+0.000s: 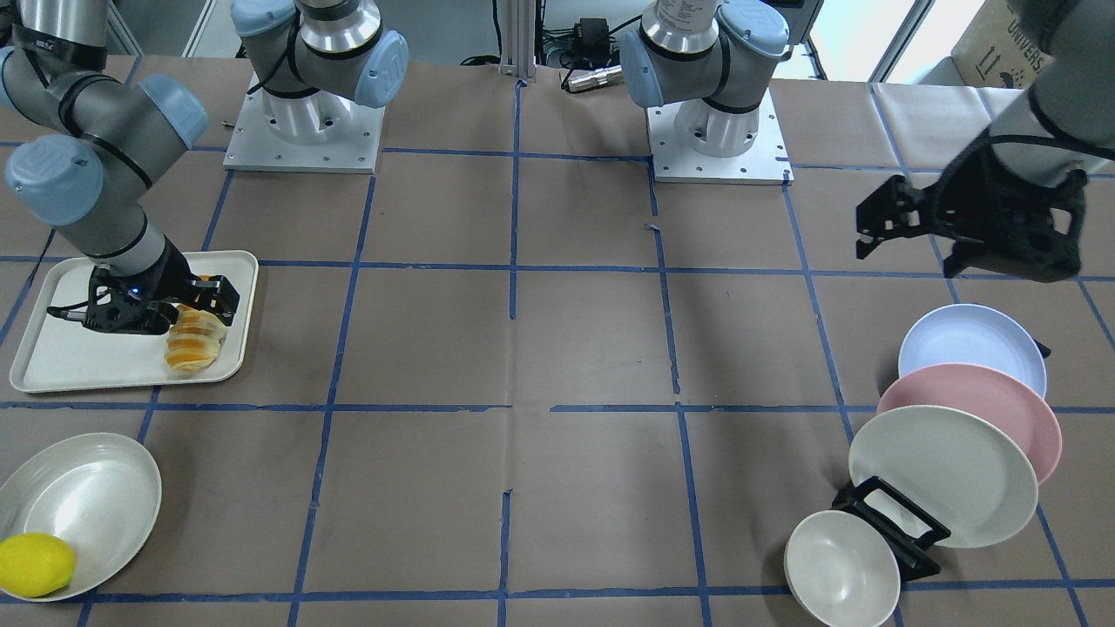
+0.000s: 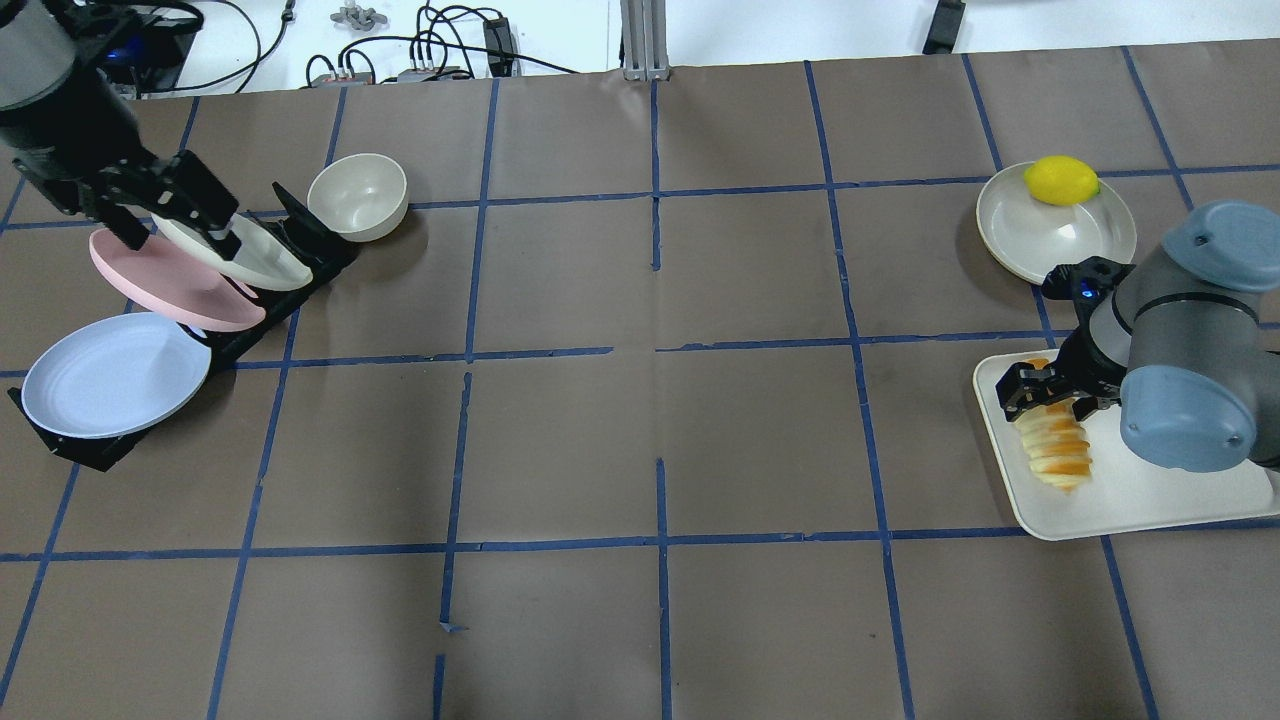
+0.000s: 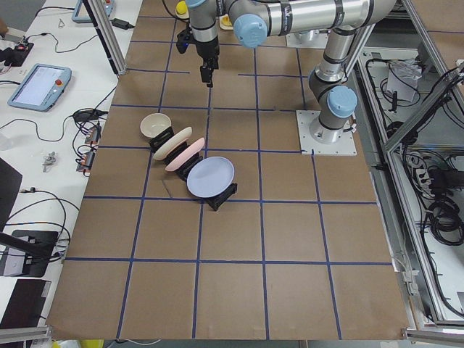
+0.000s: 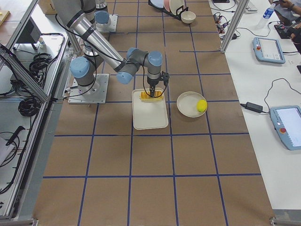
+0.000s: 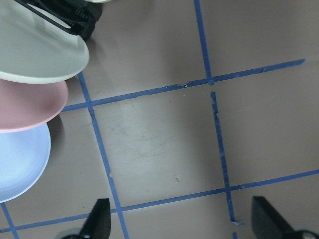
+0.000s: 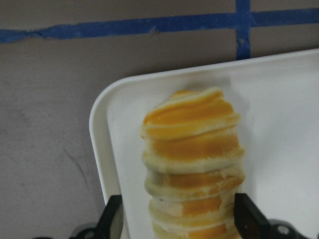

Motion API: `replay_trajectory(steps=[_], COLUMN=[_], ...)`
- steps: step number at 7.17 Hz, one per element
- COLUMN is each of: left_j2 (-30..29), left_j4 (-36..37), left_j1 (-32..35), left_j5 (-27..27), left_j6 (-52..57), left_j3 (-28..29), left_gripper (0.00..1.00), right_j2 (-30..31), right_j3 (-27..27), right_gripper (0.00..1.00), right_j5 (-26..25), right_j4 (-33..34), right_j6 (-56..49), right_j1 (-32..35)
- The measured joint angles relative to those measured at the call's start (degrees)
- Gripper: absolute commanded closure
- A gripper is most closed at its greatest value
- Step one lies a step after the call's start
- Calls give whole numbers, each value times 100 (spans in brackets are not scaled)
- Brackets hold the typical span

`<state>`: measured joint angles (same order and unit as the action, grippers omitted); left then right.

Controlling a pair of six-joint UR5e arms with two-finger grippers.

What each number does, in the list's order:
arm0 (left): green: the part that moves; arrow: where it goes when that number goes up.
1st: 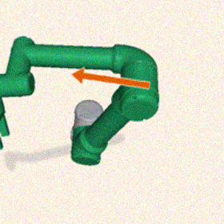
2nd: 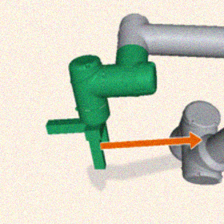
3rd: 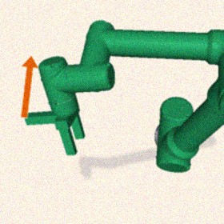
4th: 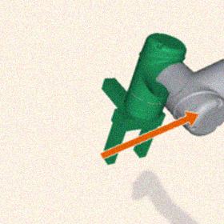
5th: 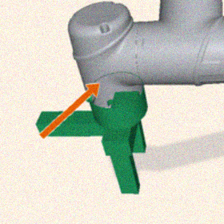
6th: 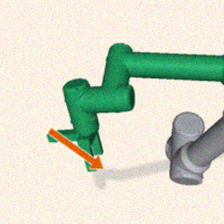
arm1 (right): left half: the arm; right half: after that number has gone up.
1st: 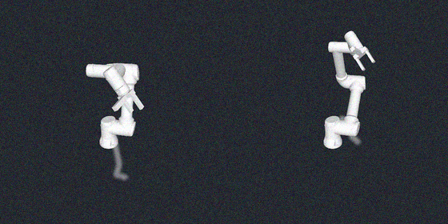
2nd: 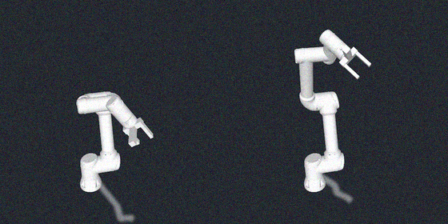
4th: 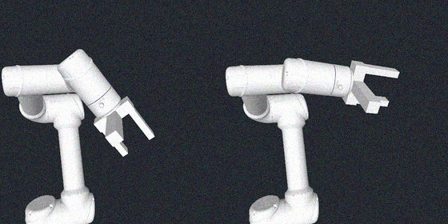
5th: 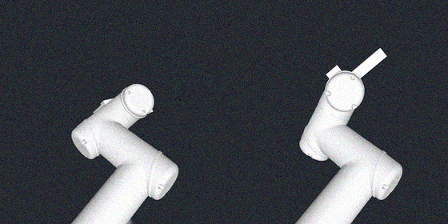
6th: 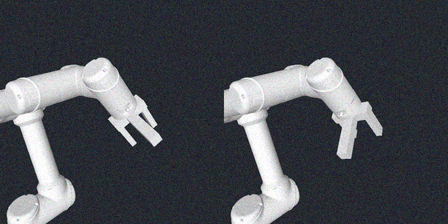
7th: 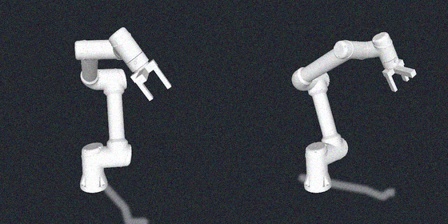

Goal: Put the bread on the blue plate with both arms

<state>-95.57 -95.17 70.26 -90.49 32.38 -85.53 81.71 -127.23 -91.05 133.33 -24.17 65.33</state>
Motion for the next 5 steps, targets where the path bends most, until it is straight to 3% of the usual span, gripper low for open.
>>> replay_trajectory(steps=[3,5], left_j2=[-717,-1518], left_j4=[9,13], left_j1=[-1645,-2419], left_j5=[205,351], left_j6=[1914,2824], left_j3=[321,762], left_gripper=[0,0], right_j2=[-14,-15], right_j3=[4,11], right_gripper=[17,17], right_j5=[-10,-69], right_j4=[-28,-48], right_j6=[-626,-874], right_j1=[-16,-52])
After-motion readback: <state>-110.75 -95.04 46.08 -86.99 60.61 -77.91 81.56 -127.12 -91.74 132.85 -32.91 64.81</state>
